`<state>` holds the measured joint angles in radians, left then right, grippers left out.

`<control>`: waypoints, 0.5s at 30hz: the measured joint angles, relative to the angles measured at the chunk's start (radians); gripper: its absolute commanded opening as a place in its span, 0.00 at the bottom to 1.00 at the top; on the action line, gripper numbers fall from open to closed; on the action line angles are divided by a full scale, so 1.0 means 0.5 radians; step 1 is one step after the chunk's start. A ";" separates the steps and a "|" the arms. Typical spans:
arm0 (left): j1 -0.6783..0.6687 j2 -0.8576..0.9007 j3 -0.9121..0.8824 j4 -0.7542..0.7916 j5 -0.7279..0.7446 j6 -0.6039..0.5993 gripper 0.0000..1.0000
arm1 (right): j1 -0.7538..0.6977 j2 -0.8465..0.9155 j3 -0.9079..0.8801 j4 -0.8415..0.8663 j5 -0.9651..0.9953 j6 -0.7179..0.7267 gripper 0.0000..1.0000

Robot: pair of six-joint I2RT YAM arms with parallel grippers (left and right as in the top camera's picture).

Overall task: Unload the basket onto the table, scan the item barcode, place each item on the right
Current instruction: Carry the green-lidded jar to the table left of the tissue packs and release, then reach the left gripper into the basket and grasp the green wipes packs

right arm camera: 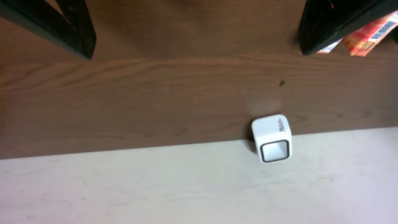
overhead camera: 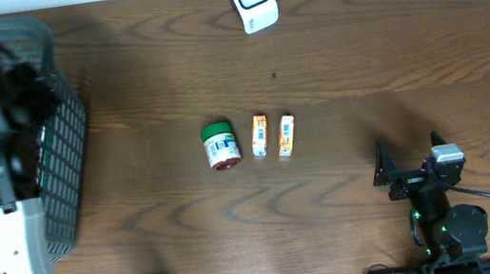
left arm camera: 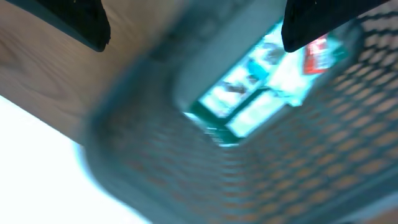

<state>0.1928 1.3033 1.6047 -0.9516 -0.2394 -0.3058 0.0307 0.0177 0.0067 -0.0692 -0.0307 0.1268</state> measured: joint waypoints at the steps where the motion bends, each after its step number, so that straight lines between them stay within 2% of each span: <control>1: 0.065 0.010 0.000 -0.006 -0.006 0.001 0.88 | 0.000 -0.001 0.000 0.001 0.000 0.000 0.99; 8: 0.473 0.179 0.000 -0.066 -0.008 0.053 0.88 | 0.000 -0.001 0.000 0.001 0.000 0.000 0.99; 15: 0.635 0.523 0.000 -0.215 -0.013 0.204 0.92 | 0.000 -0.001 0.000 0.001 0.000 0.000 0.99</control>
<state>0.5102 1.5650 1.6047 -1.0592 -0.2459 -0.2039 0.0307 0.0174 0.0067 -0.0689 -0.0307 0.1268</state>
